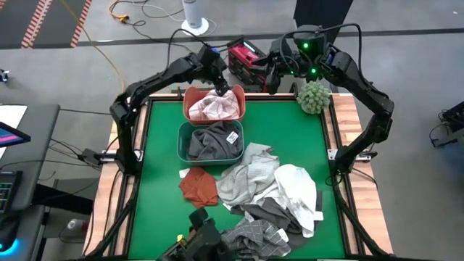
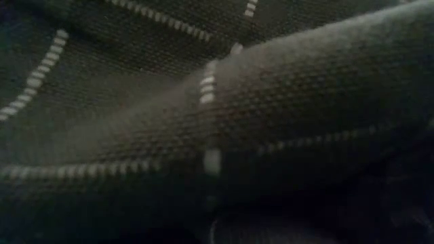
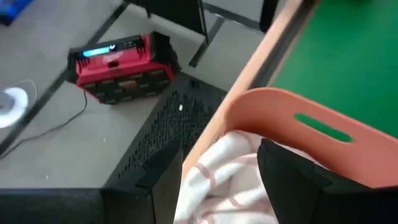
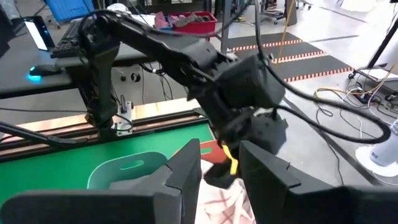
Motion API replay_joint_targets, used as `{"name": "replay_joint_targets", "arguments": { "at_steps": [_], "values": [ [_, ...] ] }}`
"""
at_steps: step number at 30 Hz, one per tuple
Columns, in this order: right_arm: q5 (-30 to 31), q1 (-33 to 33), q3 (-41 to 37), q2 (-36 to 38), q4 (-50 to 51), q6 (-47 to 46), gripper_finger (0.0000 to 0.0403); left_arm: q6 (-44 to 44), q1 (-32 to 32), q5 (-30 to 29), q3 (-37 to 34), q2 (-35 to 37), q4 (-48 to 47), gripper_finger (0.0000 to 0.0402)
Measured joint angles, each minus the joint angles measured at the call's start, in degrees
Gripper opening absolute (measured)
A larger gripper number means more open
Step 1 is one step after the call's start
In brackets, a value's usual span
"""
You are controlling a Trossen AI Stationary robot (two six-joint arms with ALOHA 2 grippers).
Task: Sort towels by color in basket
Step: Put the white and brown patterned towel into the orange bin
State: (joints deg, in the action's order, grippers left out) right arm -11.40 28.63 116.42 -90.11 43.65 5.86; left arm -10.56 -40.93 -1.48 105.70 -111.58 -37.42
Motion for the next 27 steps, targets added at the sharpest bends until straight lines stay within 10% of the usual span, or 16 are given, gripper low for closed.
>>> {"name": "replay_joint_targets", "arguments": {
  "at_steps": [18, 27],
  "values": [
    [1.5, -2.8, 0.0, 0.0, 0.1, -1.4, 0.0140, 5.1, -0.2, 10.4, -1.0, -7.4, -23.7, 0.0196],
    [1.6, -2.2, 0.0, 0.0, 0.0, -1.3, 0.0140, 7.7, 0.4, 7.1, -7.3, -7.5, -12.9, 0.0196]
  ]
}}
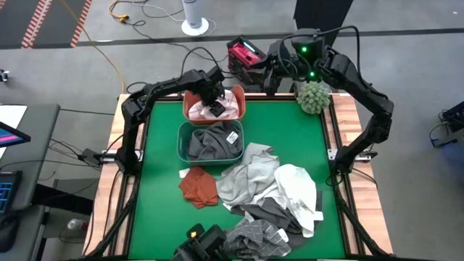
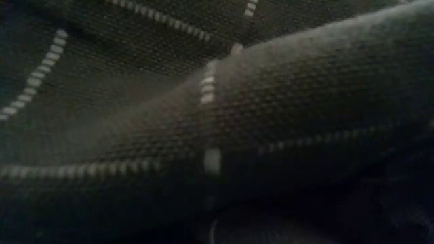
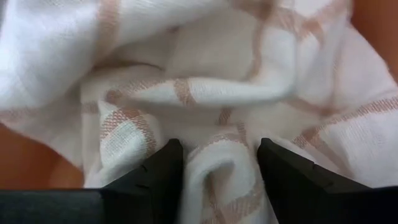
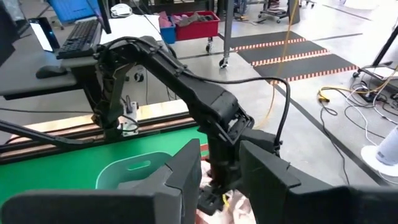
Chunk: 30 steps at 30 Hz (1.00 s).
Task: Sort towels by color in basket
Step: Put the white and brown patterned towel into the orange bin
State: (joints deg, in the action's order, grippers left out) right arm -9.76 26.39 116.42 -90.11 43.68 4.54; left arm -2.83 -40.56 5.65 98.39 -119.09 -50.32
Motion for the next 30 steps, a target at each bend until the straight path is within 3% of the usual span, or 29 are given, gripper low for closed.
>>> {"name": "replay_joint_targets", "arguments": {
  "at_steps": [5, 12, 21, 25, 30],
  "values": [
    [0.0, 0.0, 0.0, 0.0, 0.0, 0.0, 0.0140, -1.6, 0.2, -0.1, -0.5, -0.1, 1.0, 0.0196],
    [0.0, 0.0, 0.0, 0.0, 0.0, 0.0, 0.0140, -5.4, 0.1, -1.0, 4.7, 5.4, -3.3, 0.0196],
    [0.0, 0.0, 0.0, 0.0, 0.0, 0.1, 0.0140, -24.8, -0.1, -1.8, 5.5, 10.5, -11.3, 0.0196],
    [0.0, -0.1, 0.0, 0.0, 0.0, 0.0, 0.0140, -22.1, -0.8, 1.3, 0.2, 7.7, -9.8, 0.0196],
    [-0.1, -0.9, 0.0, 0.0, 0.1, -0.1, 0.0140, -12.2, -0.3, 1.5, -5.7, 3.4, -0.6, 0.0196]
  ]
}}
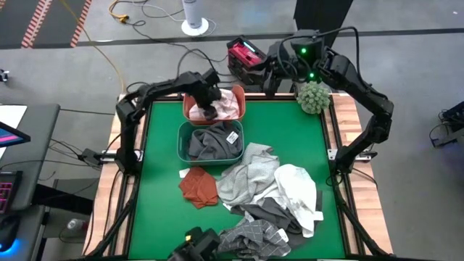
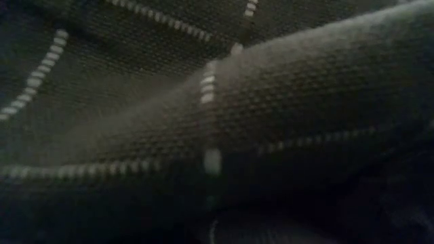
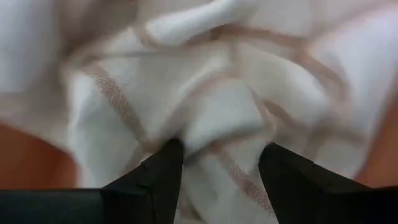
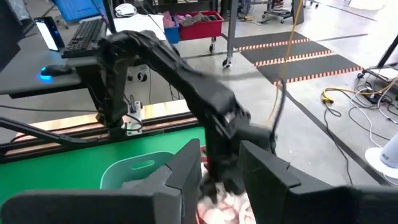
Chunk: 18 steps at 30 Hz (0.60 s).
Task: Sort towels by color in basket
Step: Put the white and brown patterned towel into the orange bin
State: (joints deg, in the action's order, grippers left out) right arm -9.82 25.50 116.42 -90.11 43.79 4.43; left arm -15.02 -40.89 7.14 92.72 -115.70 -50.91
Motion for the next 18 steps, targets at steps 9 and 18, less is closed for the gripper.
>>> {"name": "replay_joint_targets", "arguments": {
  "at_steps": [9, 18],
  "values": [
    [0.0, -0.8, 0.0, 0.0, 1.2, -1.0, 0.0140, 2.8, 1.4, -1.2, 6.5, 0.5, -10.0, 0.0196],
    [0.0, -0.7, 0.0, 0.0, 1.2, -1.4, 0.0140, 2.2, 1.3, -2.9, 9.2, 1.8, 9.8, 0.0196]
  ]
}}
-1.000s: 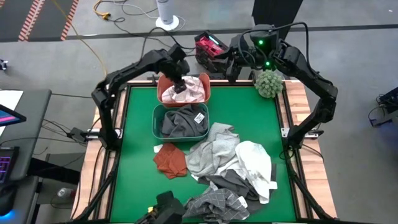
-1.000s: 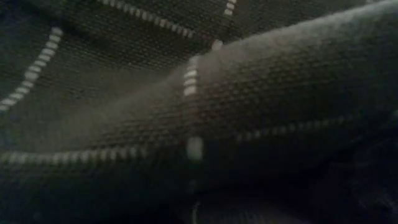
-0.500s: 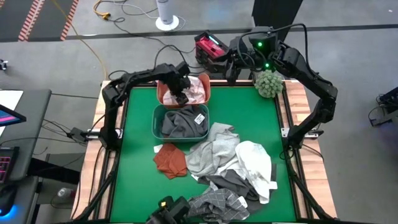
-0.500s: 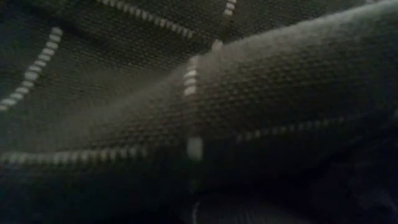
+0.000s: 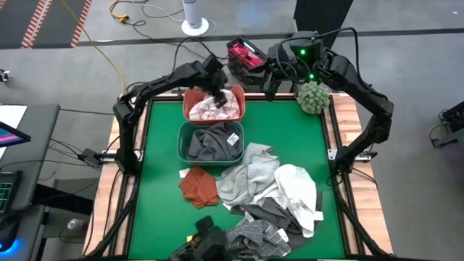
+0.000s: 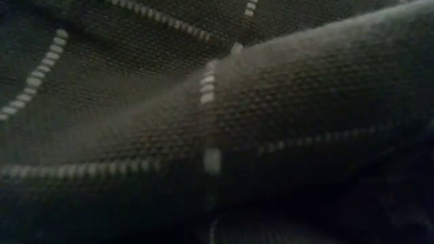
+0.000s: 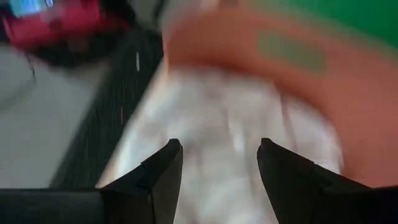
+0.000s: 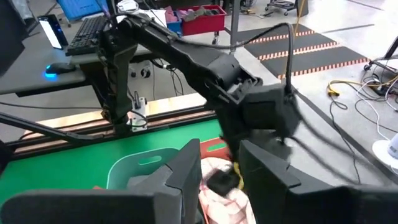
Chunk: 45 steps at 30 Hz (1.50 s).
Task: Sort towels by color in basket
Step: Put the white and brown patterned towel into the orange bin, then put the light gray towel into the orange bin
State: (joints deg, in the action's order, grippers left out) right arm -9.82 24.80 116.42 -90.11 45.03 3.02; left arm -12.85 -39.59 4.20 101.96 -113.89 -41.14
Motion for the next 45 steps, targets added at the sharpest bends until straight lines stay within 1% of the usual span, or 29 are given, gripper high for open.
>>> {"name": "replay_joint_targets", "arguments": {
  "at_steps": [2, 4, 7, 11, 13, 18, 22, 24, 27, 28, 29, 31, 33, 34, 36, 39, 42, 45],
  "values": [
    [0.0, -0.6, 0.0, 0.0, 0.1, 0.0, 0.0140, 2.2, 0.0, -1.7, 0.0, -2.9, 6.9, 0.0196],
    [0.0, -1.4, 0.0, 0.0, 0.5, -0.3, 0.0140, 4.9, 0.0, -2.0, -0.2, -5.5, 8.8, 0.0196],
    [1.4, -2.7, 0.0, 0.0, 1.8, -0.7, 0.0140, 5.6, 0.0, -1.0, -0.2, -7.8, 5.7, 0.0196],
    [3.9, -3.5, 0.0, 0.0, 2.8, -0.1, 0.0140, 2.2, 0.6, -1.0, -0.2, -9.7, -2.6, 0.0196],
    [4.1, -3.5, 0.0, 0.0, 2.7, 0.3, 0.0140, 1.6, 1.0, -1.2, -0.2, -9.5, -3.1, 0.0196],
    [4.1, -2.2, 0.0, 0.1, 2.9, 1.8, 0.0140, 1.2, 1.1, -1.1, 0.9, -4.7, -1.2, 0.0196],
    [4.1, -0.4, 0.0, 1.9, 6.6, 0.6, 0.0140, 0.8, 1.2, -1.2, 2.7, 0.3, -2.3, 0.0196],
    [4.1, 0.0, 0.0, 3.0, 12.5, 0.5, 0.0140, 1.7, 1.7, -1.1, 2.7, 3.4, -4.2, 0.0196],
    [3.8, 0.1, -0.8, 3.1, 23.9, 3.5, 0.0140, 2.3, 2.5, -1.1, 2.7, 7.8, -6.1, 0.0196],
    [3.0, 0.0, -2.3, 3.0, 26.4, 4.3, 0.0140, 2.2, 2.9, -1.1, 2.7, 9.0, -6.4, 0.0196],
    [0.8, 0.0, -4.6, 2.9, 27.6, 4.8, 0.0140, 2.2, 3.3, -1.1, 2.7, 10.2, -6.4, 0.0196],
    [-6.4, 0.0, -10.6, 3.2, 27.0, 4.9, 0.0140, 2.3, 4.2, -0.4, 2.7, 12.6, -6.3, 0.0196],
    [-12.0, -0.5, -17.0, 4.1, 25.8, 4.9, 0.0140, 2.2, 5.3, 2.5, 2.7, 14.8, -5.4, 0.0196],
    [-13.1, -0.9, -20.2, 4.8, 25.0, 5.0, 0.0140, 2.0, 5.8, 4.1, 2.6, 15.8, -5.4, 0.0196],
    [-13.2, -2.2, -26.2, 5.9, 23.6, 5.4, 0.0140, 2.3, 7.5, 5.6, 1.1, 18.1, -4.2, 0.0196],
    [-12.7, -5.0, -33.8, 6.8, 19.4, 4.9, 0.0140, 4.7, 10.8, 5.5, -2.7, 21.6, -2.3, 0.0196],
    [-12.0, -8.5, -39.7, 7.7, 14.5, 1.6, 0.0140, 7.6, 14.8, 2.6, -7.6, 25.3, 0.7, 0.0196],
    [-10.5, -12.0, -44.9, 7.6, 8.3, -2.9, 0.0142, 9.7, 18.3, -1.6, -12.7, 29.1, 2.2, 0.0196]
  ]
}}
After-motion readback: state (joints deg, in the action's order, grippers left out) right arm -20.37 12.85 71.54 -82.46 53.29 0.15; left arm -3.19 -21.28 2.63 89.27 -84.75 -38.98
